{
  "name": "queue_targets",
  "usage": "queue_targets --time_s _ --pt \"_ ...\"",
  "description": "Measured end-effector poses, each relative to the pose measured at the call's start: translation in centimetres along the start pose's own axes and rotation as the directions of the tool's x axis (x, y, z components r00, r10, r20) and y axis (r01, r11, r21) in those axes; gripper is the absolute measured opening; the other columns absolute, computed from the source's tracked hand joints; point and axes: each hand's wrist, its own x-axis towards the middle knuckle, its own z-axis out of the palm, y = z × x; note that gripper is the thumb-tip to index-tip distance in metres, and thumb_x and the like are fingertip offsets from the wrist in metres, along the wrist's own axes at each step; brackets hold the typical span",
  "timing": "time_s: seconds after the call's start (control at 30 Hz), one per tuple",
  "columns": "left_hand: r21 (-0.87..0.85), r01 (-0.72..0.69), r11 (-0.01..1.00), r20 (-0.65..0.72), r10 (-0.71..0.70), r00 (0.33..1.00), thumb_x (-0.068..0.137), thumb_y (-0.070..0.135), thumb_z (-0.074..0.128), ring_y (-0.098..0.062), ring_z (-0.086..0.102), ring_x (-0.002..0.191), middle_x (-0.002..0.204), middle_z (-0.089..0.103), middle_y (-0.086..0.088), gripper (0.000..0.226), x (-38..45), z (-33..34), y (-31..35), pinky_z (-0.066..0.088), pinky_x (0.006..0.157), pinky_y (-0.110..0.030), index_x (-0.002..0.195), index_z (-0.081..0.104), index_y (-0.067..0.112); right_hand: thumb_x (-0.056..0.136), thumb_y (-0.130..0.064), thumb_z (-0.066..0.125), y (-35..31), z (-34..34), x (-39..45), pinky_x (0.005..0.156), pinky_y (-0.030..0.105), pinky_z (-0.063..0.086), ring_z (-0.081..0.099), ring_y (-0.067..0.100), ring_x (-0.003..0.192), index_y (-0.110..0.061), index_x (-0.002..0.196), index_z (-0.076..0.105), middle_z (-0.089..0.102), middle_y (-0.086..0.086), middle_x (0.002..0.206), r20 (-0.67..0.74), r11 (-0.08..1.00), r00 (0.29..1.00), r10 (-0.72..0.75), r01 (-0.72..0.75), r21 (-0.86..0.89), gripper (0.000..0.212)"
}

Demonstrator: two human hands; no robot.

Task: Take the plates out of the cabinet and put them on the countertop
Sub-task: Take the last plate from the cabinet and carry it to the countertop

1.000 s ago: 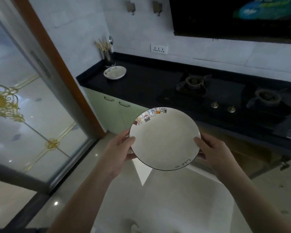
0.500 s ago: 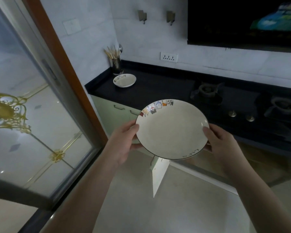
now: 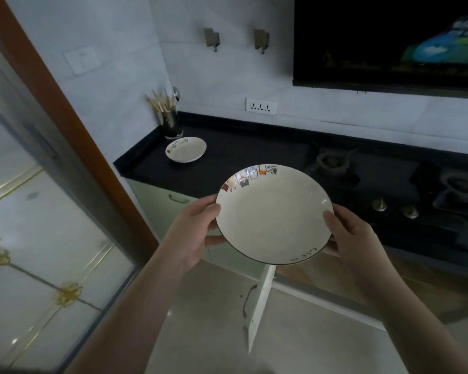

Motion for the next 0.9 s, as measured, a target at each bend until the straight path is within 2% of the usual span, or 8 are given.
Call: queue_targets --time_s 0.07,0.17,0.37,0.5,0.6,0.77,0.9 --pt "0.001 0.012 1.000 -0.017 -0.012 1.000 0.098 0.017 0.049 -0.015 0.073 0.092 0.101 0.077 0.003 0.030 1.7 -0.3 0.9 0.059 0.062 -0.032 0.103 0.073 0.035 0.099 -0.030 0.048 -0.8 0.5 1.7 0.057 0.012 0.053 0.068 -0.003 0.081 -0.050 0.093 0.062 0.071 -0.023 0.089 0.020 0.999 1.000 -0.005 0.004 0.041 0.025" --pt "-0.014 0.002 1.000 -0.053 -0.003 0.999 0.098 0.017 0.050 -0.013 0.073 0.088 0.100 0.077 0.004 0.029 4.2 -1.1 1.7 0.059 0.061 -0.032 0.108 0.071 0.033 0.099 -0.027 0.049 -1.9 1.6 4.0 0.057 0.012 0.053 0.070 0.000 0.080 -0.054 0.087 0.066 0.073 -0.019 0.090 0.051 0.997 0.998 -0.026 0.022 0.075 0.034" --pt "-0.012 0.005 1.000 -0.020 -0.006 1.000 0.099 0.018 0.050 -0.011 0.074 0.087 0.099 0.077 0.006 0.029 8.6 -3.0 2.9 0.060 0.059 -0.032 0.101 0.072 0.037 0.099 -0.029 0.049 -2.6 4.0 7.2 0.062 0.016 0.056 0.072 0.005 0.082 -0.049 0.096 0.066 0.075 -0.013 0.093 0.012 0.998 1.000 -0.026 0.025 0.065 0.026" --pt "0.009 -0.013 1.000 0.039 0.013 0.999 0.097 0.015 0.052 -0.015 0.074 0.086 0.099 0.078 0.002 0.032 11.8 -4.9 3.5 0.059 0.058 -0.031 0.100 0.076 0.036 0.099 -0.028 0.049 -3.0 6.5 8.1 0.062 0.014 0.055 0.071 0.003 0.082 -0.050 0.097 0.064 0.074 -0.015 0.092 -0.048 0.998 0.999 -0.016 0.019 0.058 0.028" --pt "0.005 -0.028 1.000 0.111 0.028 0.993 0.095 0.015 0.053 -0.012 0.074 0.083 0.100 0.078 0.002 0.034 14.2 -7.0 3.8 0.058 0.057 -0.029 0.096 0.077 0.039 0.100 -0.026 0.048 -3.3 9.1 8.6 0.062 0.013 0.054 0.071 0.003 0.082 -0.043 0.103 0.065 0.074 -0.015 0.091 -0.107 0.998 0.994 0.000 0.006 0.057 0.024" --pt "0.022 -0.011 1.000 0.218 0.006 0.976 0.097 0.014 0.051 -0.007 0.072 0.074 0.095 0.078 0.003 0.039 18.5 -12.4 4.2 0.056 0.055 -0.026 0.095 0.076 0.043 0.100 -0.027 0.047 -4.0 15.6 10.2 0.067 0.020 0.058 0.072 0.008 0.084 -0.046 0.103 0.065 0.075 -0.010 0.093 -0.195 0.998 0.980 0.025 -0.015 0.055 0.026" --pt "0.042 -0.016 0.999 0.262 0.004 0.965 0.097 0.013 0.050 -0.012 0.072 0.075 0.095 0.078 -0.001 0.038 20.9 -16.9 5.2 0.056 0.055 -0.027 0.096 0.077 0.040 0.100 -0.027 0.048 -5.2 20.7 11.3 0.065 0.019 0.057 0.073 0.009 0.079 -0.054 0.091 0.068 0.075 -0.011 0.090 -0.256 1.000 0.967 0.017 -0.011 0.024 0.034"
